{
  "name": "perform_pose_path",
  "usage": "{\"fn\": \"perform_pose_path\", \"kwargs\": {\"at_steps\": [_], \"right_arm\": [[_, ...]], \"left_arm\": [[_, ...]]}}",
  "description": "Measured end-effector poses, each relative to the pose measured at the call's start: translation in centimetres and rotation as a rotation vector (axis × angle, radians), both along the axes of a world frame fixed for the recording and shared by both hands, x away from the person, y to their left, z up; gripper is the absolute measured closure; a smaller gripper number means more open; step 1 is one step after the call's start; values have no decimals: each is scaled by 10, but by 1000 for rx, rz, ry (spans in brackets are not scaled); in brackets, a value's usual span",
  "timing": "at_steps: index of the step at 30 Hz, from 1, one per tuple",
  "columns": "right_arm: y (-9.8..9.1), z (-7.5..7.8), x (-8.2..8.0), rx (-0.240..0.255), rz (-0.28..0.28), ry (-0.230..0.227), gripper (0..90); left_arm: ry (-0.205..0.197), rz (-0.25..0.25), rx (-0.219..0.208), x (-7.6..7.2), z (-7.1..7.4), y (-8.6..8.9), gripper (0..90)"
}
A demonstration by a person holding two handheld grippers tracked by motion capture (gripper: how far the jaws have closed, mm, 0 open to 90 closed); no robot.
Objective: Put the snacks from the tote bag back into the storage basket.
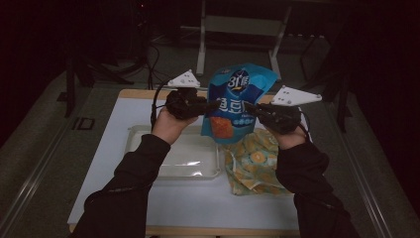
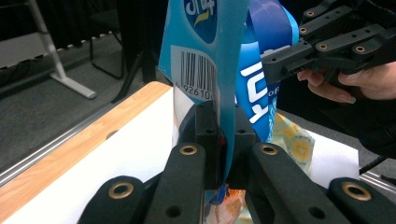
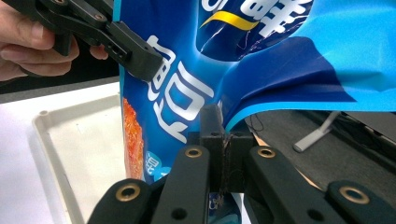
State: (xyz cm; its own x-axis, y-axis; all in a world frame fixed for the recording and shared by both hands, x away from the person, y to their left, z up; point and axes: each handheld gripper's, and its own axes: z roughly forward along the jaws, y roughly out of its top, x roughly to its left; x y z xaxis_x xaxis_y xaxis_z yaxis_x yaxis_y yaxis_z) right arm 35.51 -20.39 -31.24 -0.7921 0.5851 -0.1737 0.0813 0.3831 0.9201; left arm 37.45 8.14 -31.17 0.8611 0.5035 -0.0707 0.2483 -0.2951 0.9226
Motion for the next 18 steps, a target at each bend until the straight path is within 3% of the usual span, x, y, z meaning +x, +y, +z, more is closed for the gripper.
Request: {"fn": "perform_pose_path", "kwargs": {"at_steps": [18], "right_arm": [[63, -3, 1, -17, 84, -7, 893]], "left_arm": [[7, 65, -3, -19, -4, 62, 877]]}}
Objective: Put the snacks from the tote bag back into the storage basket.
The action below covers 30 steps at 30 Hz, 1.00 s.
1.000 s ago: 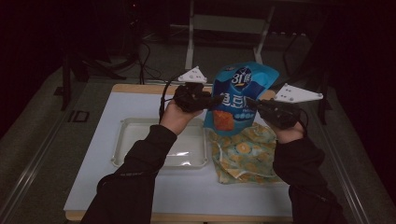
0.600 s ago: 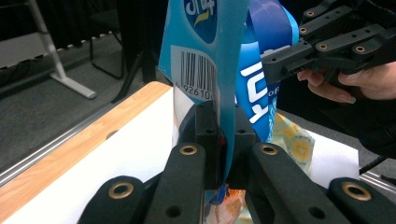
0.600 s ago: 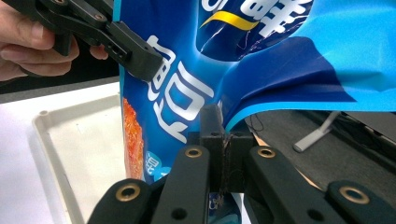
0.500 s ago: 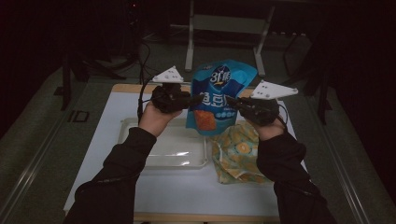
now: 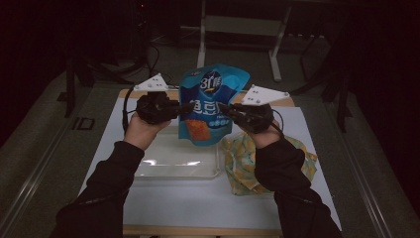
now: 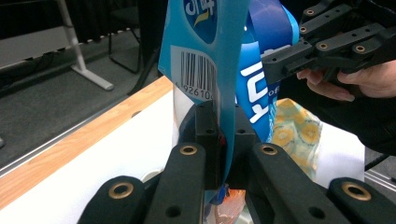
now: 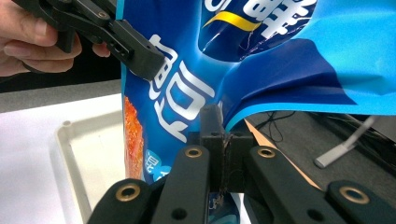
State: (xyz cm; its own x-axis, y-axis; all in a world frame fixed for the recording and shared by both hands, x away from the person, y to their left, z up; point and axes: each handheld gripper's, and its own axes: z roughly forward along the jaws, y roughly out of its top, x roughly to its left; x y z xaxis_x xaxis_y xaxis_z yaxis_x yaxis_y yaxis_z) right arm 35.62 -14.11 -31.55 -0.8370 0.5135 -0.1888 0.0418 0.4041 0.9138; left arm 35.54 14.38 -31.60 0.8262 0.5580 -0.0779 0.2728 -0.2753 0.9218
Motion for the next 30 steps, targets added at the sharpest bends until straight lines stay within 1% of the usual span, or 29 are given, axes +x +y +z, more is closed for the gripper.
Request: {"fn": "perform_pose_path", "kwargs": {"at_steps": [1, 2, 3, 7, 11, 13, 14, 16, 17, 19, 20, 21, 30], "right_arm": [[0, 0, 0, 0, 0, 0, 893], [2, 0, 0, 0, 2, 1, 893], [9, 0, 0, 3, 9, 0, 893], [18, -1, -3, 13, 18, -1, 895], [26, -3, -5, 11, 19, -1, 895], [26, -3, -5, 11, 19, -1, 895], [27, -6, -5, 17, 20, 9, 896], [27, -7, -5, 16, 20, 8, 895], [28, -10, -5, 16, 15, 12, 895], [28, -12, -5, 18, 16, 13, 895], [28, -12, -5, 18, 16, 13, 895], [29, -18, -5, 22, 12, 25, 895], [33, -39, -4, 11, 1, 42, 895]], "left_arm": [[0, 0, 0, 0, 0, 0, 877], [-2, 5, 6, -2, 1, 7, 877], [0, 7, 7, -3, 1, 10, 877], [-6, 4, 10, -5, 2, 19, 877], [-9, 2, 14, -7, 0, 25, 877], [-7, -1, 11, -7, -1, 26, 877], [-4, -5, 11, -7, -3, 27, 877], [-1, -7, 8, -6, -6, 28, 877], [5, -10, 6, -5, -9, 29, 877], [5, -10, 6, -5, -9, 29, 877], [11, -14, 8, -5, -15, 30, 877], [15, -17, 10, -4, -17, 30, 877], [44, -29, -1, 2, -39, 34, 877]]}}
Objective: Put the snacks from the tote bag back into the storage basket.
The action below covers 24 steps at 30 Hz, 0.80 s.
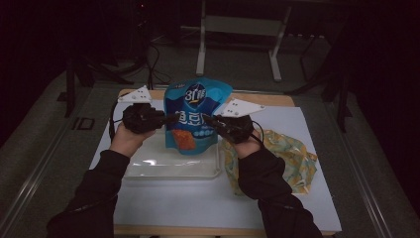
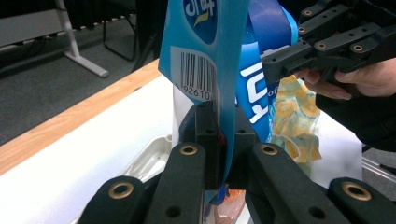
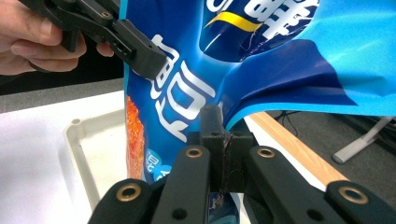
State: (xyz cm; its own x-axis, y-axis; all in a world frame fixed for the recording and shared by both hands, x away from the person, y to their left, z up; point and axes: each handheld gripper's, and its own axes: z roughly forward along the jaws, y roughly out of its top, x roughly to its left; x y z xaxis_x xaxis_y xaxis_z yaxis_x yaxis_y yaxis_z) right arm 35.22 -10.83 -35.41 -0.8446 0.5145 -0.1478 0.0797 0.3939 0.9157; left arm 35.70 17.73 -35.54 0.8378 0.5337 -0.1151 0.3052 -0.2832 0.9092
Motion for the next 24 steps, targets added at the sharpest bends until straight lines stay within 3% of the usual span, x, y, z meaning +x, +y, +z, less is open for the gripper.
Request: {"fn": "perform_pose_path", "kwargs": {"at_steps": [15, 24], "right_arm": [[5, -40, 4, -12, -19, 45, 895], [2, -57, 6, -27, -26, 68, 895]], "left_arm": [[33, -14, 4, 8, -39, 3, 875], [52, -18, 1, 11, -61, -1, 874]]}}
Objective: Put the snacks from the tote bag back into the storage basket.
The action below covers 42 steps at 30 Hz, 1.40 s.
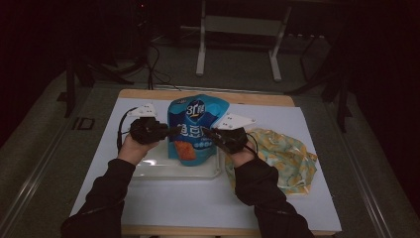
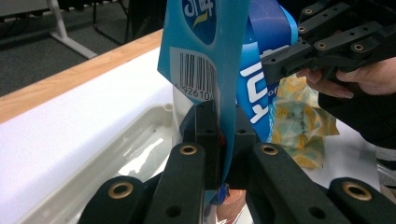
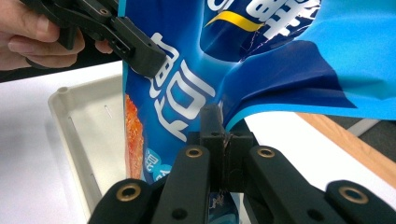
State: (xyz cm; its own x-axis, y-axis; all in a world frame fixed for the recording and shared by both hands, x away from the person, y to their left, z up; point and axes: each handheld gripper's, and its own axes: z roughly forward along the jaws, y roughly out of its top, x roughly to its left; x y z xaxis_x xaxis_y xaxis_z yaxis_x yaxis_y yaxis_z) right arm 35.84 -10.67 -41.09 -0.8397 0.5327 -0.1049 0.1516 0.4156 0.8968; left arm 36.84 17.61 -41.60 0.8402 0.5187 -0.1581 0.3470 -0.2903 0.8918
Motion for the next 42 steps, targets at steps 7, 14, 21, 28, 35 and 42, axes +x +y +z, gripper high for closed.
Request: {"fn": "perform_pose_path", "kwargs": {"at_steps": [7, 14, 21, 28, 35, 42], "right_arm": [[-2, -14, 2, -3, 0, 14, 894], [-4, -23, 2, -6, 3, 25, 894], [-3, -25, -1, -16, 13, 14, 893], [-2, -26, -5, -12, 16, 20, 886], [-3, -25, -6, -12, 21, 32, 874], [-5, -20, -6, 3, 34, 53, 787]], "left_arm": [[8, 2, -5, 1, -14, -2, 874], [-5, -5, -3, 0, -22, -3, 872], [-17, -6, -14, -4, -28, -1, 870], [-21, 0, 2, -11, -28, 1, 849], [-18, 5, -3, -16, -28, 2, 832], [8, 5, -18, -17, -26, 1, 739]]}}
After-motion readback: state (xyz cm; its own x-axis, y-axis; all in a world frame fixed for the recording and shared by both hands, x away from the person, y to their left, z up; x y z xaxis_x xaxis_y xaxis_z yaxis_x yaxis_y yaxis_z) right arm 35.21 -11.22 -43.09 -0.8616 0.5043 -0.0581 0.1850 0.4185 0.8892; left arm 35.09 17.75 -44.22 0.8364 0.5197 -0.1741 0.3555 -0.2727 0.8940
